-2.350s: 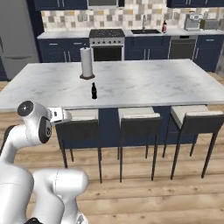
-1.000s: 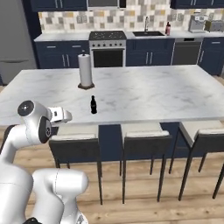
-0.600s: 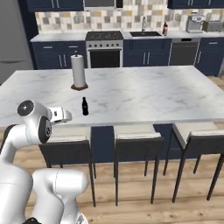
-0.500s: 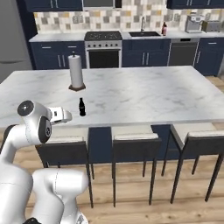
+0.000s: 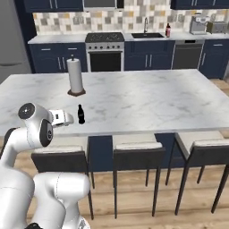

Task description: Place the large bottle from the dining counter next to the other large bottle outside the sink, and place the small bottle from the dining counter next to the other small bottle inside the sink.

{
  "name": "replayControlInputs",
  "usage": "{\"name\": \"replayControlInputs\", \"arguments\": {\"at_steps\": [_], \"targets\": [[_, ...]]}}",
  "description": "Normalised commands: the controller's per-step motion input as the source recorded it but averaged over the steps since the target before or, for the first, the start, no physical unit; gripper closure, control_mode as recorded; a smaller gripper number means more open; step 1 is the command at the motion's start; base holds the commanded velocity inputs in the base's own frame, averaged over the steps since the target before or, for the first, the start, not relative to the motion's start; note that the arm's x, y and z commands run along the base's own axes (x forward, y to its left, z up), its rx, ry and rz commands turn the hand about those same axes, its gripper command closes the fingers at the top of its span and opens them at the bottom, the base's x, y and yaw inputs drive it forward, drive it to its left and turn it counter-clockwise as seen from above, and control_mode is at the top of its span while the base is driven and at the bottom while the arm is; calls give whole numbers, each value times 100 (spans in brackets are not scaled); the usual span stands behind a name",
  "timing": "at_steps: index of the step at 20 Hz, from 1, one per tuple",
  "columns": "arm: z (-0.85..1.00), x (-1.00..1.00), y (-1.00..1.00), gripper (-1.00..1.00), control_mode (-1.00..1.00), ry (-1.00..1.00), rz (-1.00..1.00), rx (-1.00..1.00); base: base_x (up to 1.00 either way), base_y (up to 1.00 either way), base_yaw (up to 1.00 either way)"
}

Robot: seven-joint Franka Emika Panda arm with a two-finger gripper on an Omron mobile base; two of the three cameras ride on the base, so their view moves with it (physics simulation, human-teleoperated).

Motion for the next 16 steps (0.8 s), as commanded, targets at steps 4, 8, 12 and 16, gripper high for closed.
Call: {"name": "replayControlInputs", "arguments": {"at_steps": [4,8,12,16], "targets": [[0,0,0,-100,100,0,0,0,31,1,0],[0,0,0,-100,100,0,0,0,36,0,0],[0,0,0,-100,100,0,0,0,36,0,0],[0,0,0,-100,100,0,0,0,39,0,0]]}}
